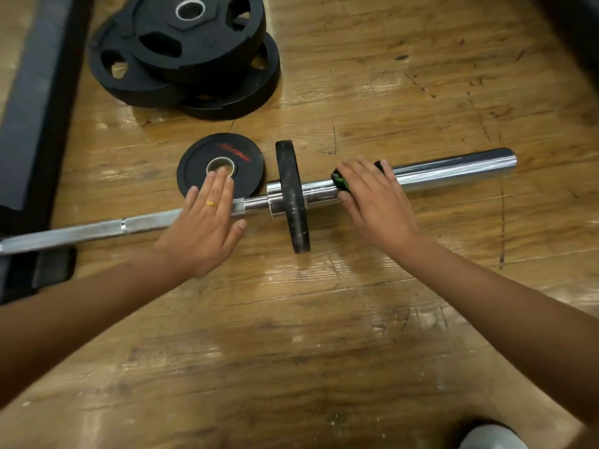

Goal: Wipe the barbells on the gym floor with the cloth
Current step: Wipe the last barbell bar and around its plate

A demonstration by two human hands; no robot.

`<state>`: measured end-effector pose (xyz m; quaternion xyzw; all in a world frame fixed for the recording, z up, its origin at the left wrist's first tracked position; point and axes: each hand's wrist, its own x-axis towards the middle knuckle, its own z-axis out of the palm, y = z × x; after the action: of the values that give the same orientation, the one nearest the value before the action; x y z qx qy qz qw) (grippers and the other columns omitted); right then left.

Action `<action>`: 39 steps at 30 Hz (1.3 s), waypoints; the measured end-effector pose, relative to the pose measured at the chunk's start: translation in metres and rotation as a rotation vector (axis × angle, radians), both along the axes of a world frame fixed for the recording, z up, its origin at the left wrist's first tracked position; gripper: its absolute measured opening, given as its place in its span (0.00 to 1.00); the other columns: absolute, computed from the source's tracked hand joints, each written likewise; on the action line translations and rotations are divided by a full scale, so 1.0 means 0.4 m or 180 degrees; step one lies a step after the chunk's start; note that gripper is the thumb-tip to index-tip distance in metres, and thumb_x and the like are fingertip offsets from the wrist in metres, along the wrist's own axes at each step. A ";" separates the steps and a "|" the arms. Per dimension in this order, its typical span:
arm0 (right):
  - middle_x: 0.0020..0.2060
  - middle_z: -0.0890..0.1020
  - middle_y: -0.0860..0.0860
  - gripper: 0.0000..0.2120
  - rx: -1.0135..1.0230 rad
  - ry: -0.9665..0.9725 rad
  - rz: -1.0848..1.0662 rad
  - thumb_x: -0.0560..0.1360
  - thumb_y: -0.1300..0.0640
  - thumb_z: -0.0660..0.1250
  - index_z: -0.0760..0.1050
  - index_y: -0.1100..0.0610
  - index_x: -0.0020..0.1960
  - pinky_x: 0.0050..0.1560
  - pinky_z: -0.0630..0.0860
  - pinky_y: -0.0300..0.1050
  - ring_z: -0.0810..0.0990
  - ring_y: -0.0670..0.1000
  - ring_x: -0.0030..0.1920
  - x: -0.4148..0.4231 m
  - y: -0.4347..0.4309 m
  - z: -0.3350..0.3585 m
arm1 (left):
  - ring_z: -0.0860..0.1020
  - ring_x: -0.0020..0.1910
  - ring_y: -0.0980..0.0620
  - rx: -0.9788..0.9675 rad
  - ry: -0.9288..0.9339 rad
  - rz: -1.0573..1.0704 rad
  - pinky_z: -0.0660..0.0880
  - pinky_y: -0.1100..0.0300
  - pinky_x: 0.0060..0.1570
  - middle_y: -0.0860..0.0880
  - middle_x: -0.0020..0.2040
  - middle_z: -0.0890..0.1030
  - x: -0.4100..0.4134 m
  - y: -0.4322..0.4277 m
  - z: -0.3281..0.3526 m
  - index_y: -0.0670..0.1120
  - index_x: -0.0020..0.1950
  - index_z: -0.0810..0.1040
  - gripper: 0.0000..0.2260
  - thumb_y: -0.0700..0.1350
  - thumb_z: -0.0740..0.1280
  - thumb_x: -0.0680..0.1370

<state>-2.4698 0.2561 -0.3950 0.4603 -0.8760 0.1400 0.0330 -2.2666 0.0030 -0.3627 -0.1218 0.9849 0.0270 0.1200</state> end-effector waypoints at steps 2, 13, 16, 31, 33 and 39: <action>0.76 0.67 0.52 0.24 0.0027 -0.0035 -0.0009 0.86 0.47 0.49 0.63 0.56 0.78 0.79 0.45 0.52 0.58 0.53 0.79 -0.005 -0.001 0.002 | 0.41 0.81 0.44 0.0005 0.0167 0.0201 0.41 0.45 0.79 0.39 0.82 0.45 0.006 0.018 -0.054 0.39 0.82 0.42 0.34 0.61 0.40 0.83; 0.72 0.73 0.51 0.22 -0.0092 -0.0112 -0.0348 0.86 0.49 0.49 0.68 0.55 0.75 0.80 0.49 0.53 0.64 0.51 0.77 0.004 -0.047 0.011 | 0.55 0.80 0.41 0.0013 0.0471 0.0180 0.52 0.45 0.79 0.37 0.79 0.60 0.014 0.012 -0.076 0.38 0.81 0.49 0.32 0.58 0.45 0.84; 0.70 0.75 0.51 0.19 -0.0367 -0.0043 -0.0446 0.86 0.52 0.52 0.69 0.56 0.73 0.80 0.50 0.56 0.67 0.52 0.74 0.057 -0.055 -0.009 | 0.56 0.80 0.40 0.0023 0.0445 0.0150 0.54 0.44 0.78 0.35 0.78 0.61 0.022 0.016 -0.066 0.37 0.81 0.49 0.33 0.59 0.46 0.83; 0.64 0.80 0.52 0.16 -0.0599 0.0094 -0.0205 0.85 0.53 0.56 0.74 0.57 0.68 0.77 0.59 0.56 0.74 0.52 0.68 0.080 -0.039 -0.021 | 0.52 0.81 0.39 -0.0160 0.0341 0.0024 0.54 0.42 0.78 0.35 0.80 0.56 0.075 0.057 -0.074 0.35 0.81 0.48 0.34 0.57 0.49 0.83; 0.66 0.78 0.51 0.17 -0.0706 0.0021 -0.0376 0.85 0.53 0.56 0.73 0.56 0.70 0.77 0.57 0.57 0.72 0.52 0.70 0.108 -0.046 -0.024 | 0.50 0.81 0.41 -0.0157 0.0339 0.0016 0.51 0.43 0.79 0.37 0.81 0.54 0.081 0.060 -0.072 0.36 0.81 0.47 0.34 0.57 0.48 0.84; 0.72 0.74 0.53 0.20 -0.0822 0.0141 -0.0081 0.84 0.56 0.58 0.69 0.57 0.74 0.79 0.53 0.57 0.67 0.54 0.75 0.152 -0.003 -0.053 | 0.45 0.82 0.43 -0.0192 0.0300 0.0088 0.46 0.45 0.79 0.39 0.82 0.49 0.105 0.090 -0.075 0.37 0.82 0.44 0.34 0.58 0.47 0.84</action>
<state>-2.4089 0.2548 -0.4162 0.4440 -0.8556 0.2409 0.1131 -2.2245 0.0391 -0.3928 -0.1375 0.9881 0.0046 0.0693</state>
